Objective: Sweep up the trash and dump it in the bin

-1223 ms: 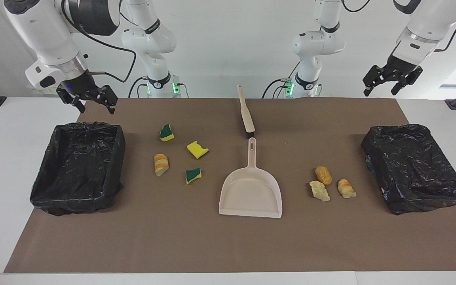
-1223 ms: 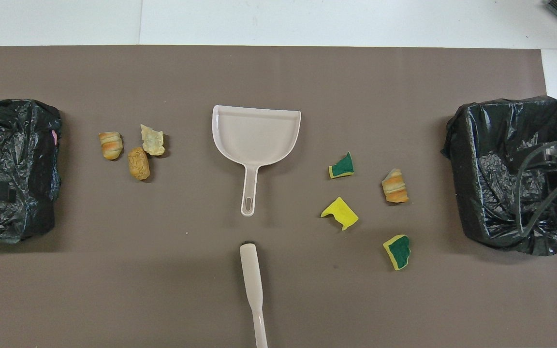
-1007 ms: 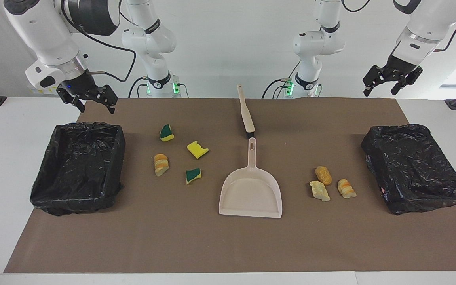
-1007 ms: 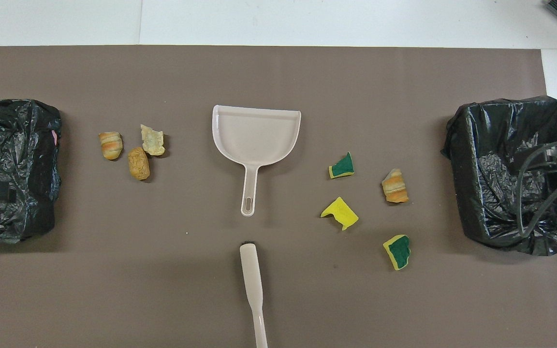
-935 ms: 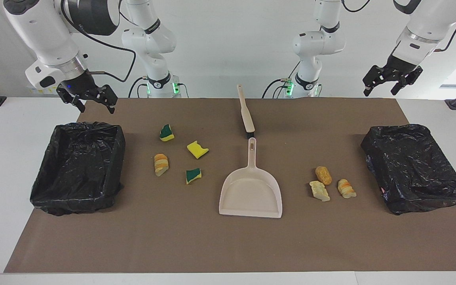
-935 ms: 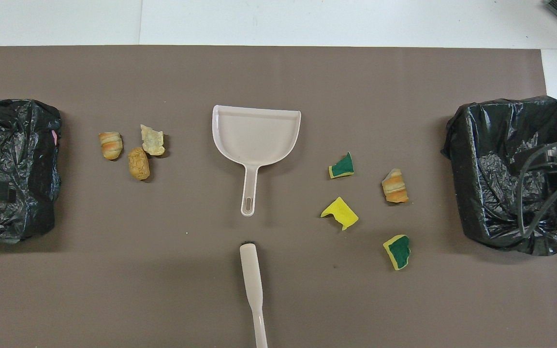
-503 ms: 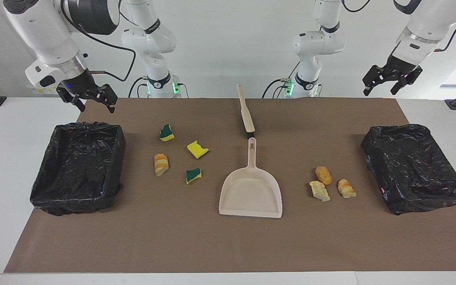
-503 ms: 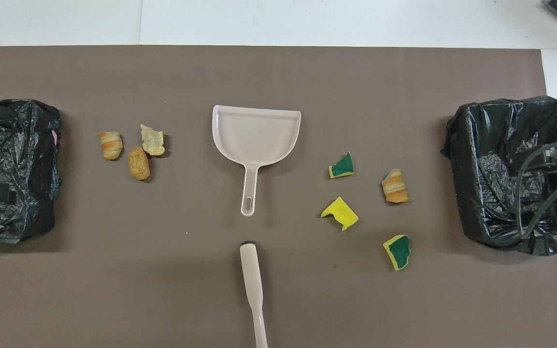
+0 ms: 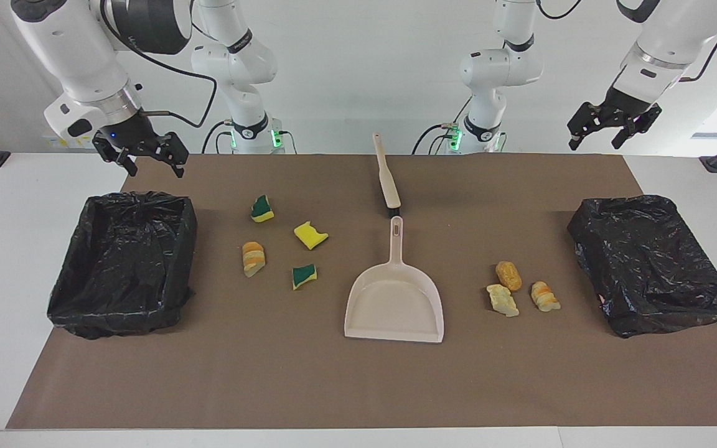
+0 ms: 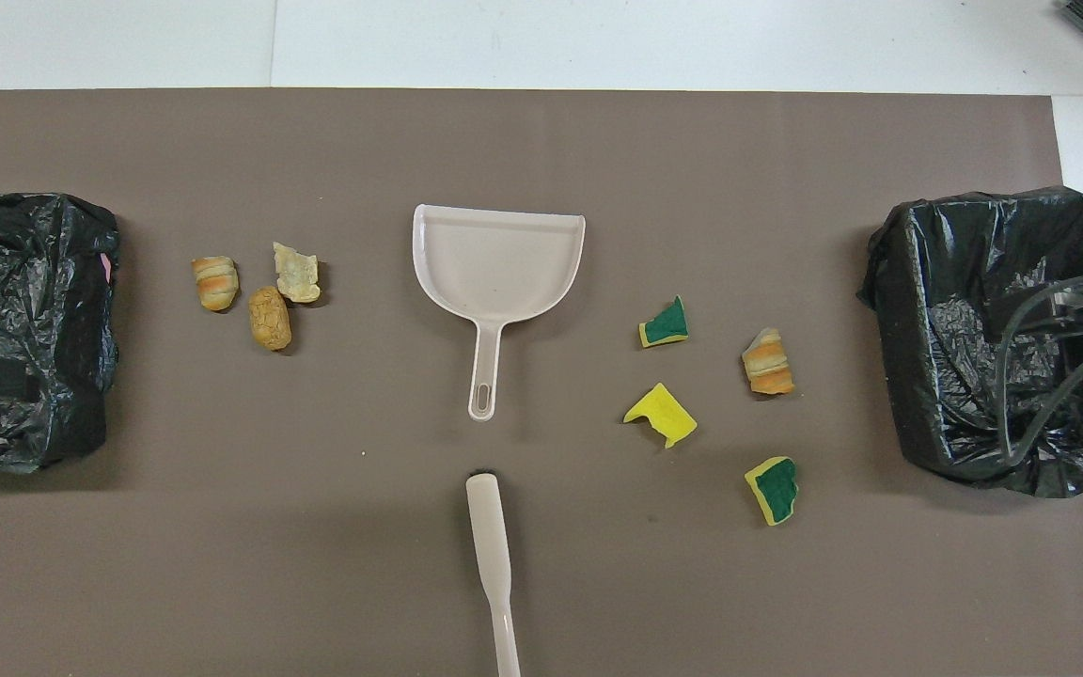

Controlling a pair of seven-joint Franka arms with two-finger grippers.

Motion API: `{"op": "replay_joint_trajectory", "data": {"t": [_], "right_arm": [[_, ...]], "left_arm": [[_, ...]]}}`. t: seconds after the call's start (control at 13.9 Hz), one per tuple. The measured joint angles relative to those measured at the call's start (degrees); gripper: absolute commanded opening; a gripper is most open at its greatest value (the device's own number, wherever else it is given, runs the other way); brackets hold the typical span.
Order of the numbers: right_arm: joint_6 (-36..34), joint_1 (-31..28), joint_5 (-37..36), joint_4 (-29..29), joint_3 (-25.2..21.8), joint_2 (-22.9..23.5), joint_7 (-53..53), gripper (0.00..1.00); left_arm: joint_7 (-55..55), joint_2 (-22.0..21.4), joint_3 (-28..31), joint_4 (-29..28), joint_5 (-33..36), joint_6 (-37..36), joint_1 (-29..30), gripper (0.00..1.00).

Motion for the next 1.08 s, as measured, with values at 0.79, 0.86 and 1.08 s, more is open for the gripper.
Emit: {"op": "replay_joint_trajectory", "data": {"t": [0.79, 0.86, 1.08], "right_arm": [[0.0, 0.0, 0.0, 0.0, 0.0, 0.0, 0.0, 1.0], [0.0, 0.0, 0.0, 0.0, 0.0, 0.0, 0.0, 1.0], [0.0, 0.0, 0.0, 0.0, 0.0, 0.0, 0.0, 1.0]], "left_arm": [[-23.7, -3.8, -1.6, -19.4, -6.7, 11.1, -26.2, 1.0], [-26.6, -3.8, -1.6, -21.1, -7.2, 12.8, -29.0, 1.0], [-34.2, -3.6, -1.6, -27.7, -8.7, 19.8, -36.3, 1.0]]}}
